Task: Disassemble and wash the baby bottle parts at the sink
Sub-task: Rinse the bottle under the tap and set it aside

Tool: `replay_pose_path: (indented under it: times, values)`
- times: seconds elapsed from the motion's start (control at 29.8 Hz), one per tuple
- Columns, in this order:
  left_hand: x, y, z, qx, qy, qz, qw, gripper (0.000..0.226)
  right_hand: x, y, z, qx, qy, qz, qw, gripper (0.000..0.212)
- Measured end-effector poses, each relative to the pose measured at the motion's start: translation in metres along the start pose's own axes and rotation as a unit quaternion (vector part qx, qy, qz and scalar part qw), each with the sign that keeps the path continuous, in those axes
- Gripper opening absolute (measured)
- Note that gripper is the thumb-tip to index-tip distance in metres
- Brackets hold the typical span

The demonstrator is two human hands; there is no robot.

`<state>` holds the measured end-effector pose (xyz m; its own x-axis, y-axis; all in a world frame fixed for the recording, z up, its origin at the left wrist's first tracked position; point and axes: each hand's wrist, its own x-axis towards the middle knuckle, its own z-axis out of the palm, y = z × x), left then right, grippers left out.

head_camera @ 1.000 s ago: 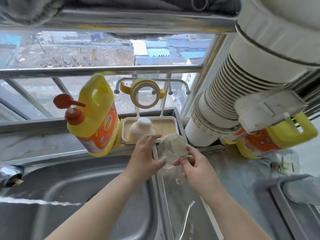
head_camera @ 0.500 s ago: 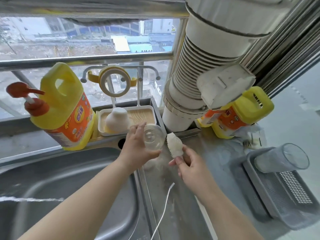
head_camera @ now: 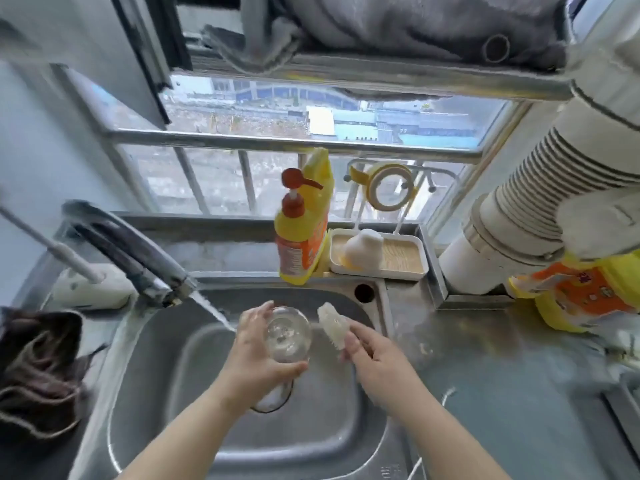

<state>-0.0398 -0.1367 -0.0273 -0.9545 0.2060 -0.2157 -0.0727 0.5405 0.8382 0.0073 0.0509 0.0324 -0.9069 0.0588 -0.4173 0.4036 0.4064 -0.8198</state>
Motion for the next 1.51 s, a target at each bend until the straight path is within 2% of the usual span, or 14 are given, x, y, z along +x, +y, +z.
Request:
replay_pose_path:
  times: [0.2, 0.27, 0.37, 0.5, 0.57, 0.64, 0.74, 0.91, 1.07, 1.18, 1.31, 1.38, 1.44, 1.51]
  values:
    - [-0.018, -0.035, -0.069, -0.063, 0.003, 0.025, 0.998, 0.088, -0.007, -0.037, 0.078, -0.061, -0.003, -0.075, 0.995, 0.032]
    - [-0.019, -0.043, -0.083, -0.063, 0.003, 0.037, 0.997, 0.093, -0.008, -0.039, 0.090, -0.167, 0.012, -0.115, 0.979, 0.036]
    - [-0.024, -0.048, -0.094, -0.037, -0.033, 0.087, 0.995, 0.105, -0.007, -0.047, 0.092, -0.345, 0.051, -0.129, 0.928, 0.037]
    - [-0.029, -0.045, -0.088, -0.022, -0.060, 0.124, 0.990, 0.108, -0.009, -0.066, 0.115, -0.333, 0.075, -0.180, 0.922, 0.038]
    - [-0.027, -0.045, -0.090, -0.018, -0.051, 0.122, 0.991, 0.110, -0.015, -0.059, 0.119, -0.372, 0.063, -0.220, 0.900, 0.035]
    - [-0.027, -0.043, -0.095, -0.022, -0.066, 0.109, 0.992, 0.114, -0.022, -0.053, 0.105, -0.405, 0.081, -0.192, 0.890, 0.033]
    - [-0.028, -0.037, -0.091, -0.014, -0.072, 0.114, 0.991, 0.105, -0.010, -0.047, 0.087, -0.375, 0.095, -0.134, 0.912, 0.036]
    - [-0.023, -0.026, -0.090, -0.022, -0.056, 0.123, 0.991, 0.096, -0.011, -0.066, 0.102, -0.344, 0.043, -0.209, 0.915, 0.037]
    - [-0.026, -0.027, -0.086, -0.011, -0.040, 0.120, 0.992, 0.080, 0.004, -0.061, 0.087, -0.358, 0.065, -0.183, 0.913, 0.037]
    - [-0.022, -0.025, -0.088, 0.014, -0.024, 0.123, 0.992, 0.070, 0.004, -0.069, 0.102, -0.338, 0.004, -0.217, 0.916, 0.037]
    - [-0.023, -0.036, -0.095, 0.014, -0.024, 0.072, 0.997, 0.099, 0.012, -0.058, 0.084, -0.281, -0.016, -0.185, 0.941, 0.034]
    - [-0.024, -0.032, -0.093, -0.003, -0.027, 0.074, 0.997, 0.091, 0.019, -0.063, 0.088, -0.265, 0.012, -0.192, 0.945, 0.034]
    - [-0.022, -0.030, -0.094, 0.015, -0.024, 0.091, 0.995, 0.082, 0.017, -0.071, 0.097, -0.258, -0.014, -0.217, 0.941, 0.033]
    - [-0.020, -0.034, -0.099, 0.037, -0.018, 0.078, 0.996, 0.094, 0.012, -0.069, 0.097, -0.270, -0.055, -0.247, 0.929, 0.032]
